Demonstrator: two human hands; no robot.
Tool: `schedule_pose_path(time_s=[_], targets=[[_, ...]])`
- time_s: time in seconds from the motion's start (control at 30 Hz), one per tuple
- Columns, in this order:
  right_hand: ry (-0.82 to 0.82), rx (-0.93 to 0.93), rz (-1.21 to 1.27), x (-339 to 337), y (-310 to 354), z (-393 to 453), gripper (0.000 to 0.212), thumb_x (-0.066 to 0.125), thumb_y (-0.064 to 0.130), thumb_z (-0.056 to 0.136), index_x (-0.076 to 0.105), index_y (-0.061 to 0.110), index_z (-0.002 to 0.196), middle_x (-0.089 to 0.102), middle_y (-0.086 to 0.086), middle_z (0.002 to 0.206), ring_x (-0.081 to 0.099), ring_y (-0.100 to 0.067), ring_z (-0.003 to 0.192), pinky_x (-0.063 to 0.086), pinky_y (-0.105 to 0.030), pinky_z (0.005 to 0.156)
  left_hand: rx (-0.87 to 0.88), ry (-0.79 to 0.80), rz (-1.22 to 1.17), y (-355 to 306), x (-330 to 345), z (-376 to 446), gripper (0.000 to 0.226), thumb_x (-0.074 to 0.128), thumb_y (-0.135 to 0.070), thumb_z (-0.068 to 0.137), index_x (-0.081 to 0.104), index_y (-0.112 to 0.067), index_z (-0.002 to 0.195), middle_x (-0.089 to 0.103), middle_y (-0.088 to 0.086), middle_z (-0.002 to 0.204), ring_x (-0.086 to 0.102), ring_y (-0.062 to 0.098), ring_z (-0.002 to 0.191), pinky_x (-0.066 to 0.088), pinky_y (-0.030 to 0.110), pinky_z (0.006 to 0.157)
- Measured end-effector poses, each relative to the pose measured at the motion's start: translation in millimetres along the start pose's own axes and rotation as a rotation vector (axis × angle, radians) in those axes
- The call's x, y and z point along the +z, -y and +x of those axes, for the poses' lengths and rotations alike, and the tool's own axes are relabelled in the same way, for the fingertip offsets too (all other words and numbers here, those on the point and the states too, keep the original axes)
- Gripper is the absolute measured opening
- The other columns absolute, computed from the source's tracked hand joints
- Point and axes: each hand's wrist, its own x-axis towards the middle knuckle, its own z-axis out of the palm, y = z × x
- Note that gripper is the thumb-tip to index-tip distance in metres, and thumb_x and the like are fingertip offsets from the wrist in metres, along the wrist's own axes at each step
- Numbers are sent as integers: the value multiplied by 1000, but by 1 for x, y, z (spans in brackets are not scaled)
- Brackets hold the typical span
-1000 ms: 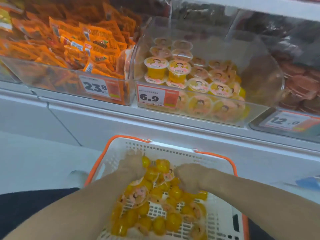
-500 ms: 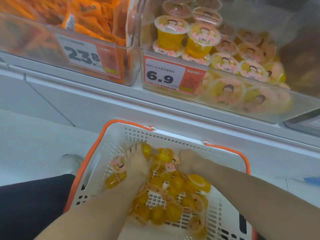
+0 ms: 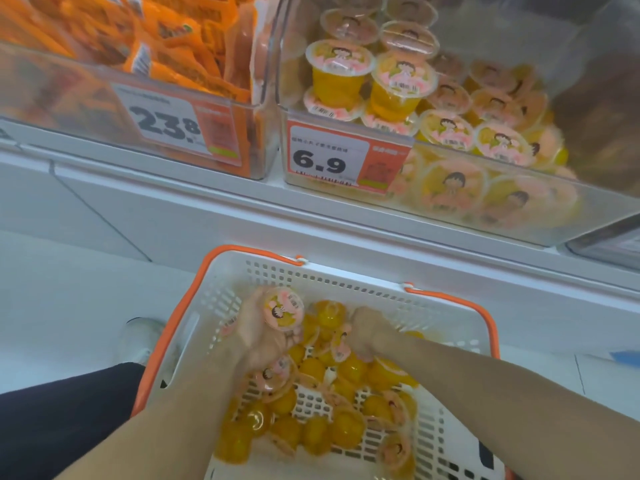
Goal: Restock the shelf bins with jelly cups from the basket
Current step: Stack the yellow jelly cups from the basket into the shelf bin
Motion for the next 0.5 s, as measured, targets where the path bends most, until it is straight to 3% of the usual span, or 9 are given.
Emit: schedule_pose_path(time_s=[0.1,0.23,0.37,0.43,0.5], targets=[[140,-36,43,-11,-2,-14,29,53,-2,88,69,-4,113,73,-11,91,60,-17,60,47,-25,49,-84,76,-75,-1,6,-8,42,45,-30,85,68,5,91,63,25,95,61,35,75,56,34,58],[207,-143,29,-37,-4,-47,40,45,-1,93,57,-6,131,70,-20,93,58,-22,62,47,-21,45,-157,110,31,-10,18,-26,37,50,-23,82,67,3,102,64,23,99,59,35,79,53,35,63],[73,-220,-38,-80,-6,-106,48,43,-1,90,55,6,136,72,-16,100,62,-26,68,48,-24,52,-235,197,544,-27,32,-39,76,69,-34,68,53,9,127,51,30,104,51,41,88,48,58,83],[-59,-274,-56,-103,-16,-143,52,45,3,90,52,20,138,67,-1,93,61,-21,66,44,-23,49,-297,298,791,-39,52,-56,75,68,-46,72,60,8,123,58,29,98,57,39,78,50,48,79],[-172,-314,25,-125,-32,-177,46,50,8,92,55,28,133,57,10,79,57,-16,62,47,-29,57,-335,400,830,-50,71,-72,71,64,-54,78,64,-3,128,66,22,93,63,34,68,52,37,71]])
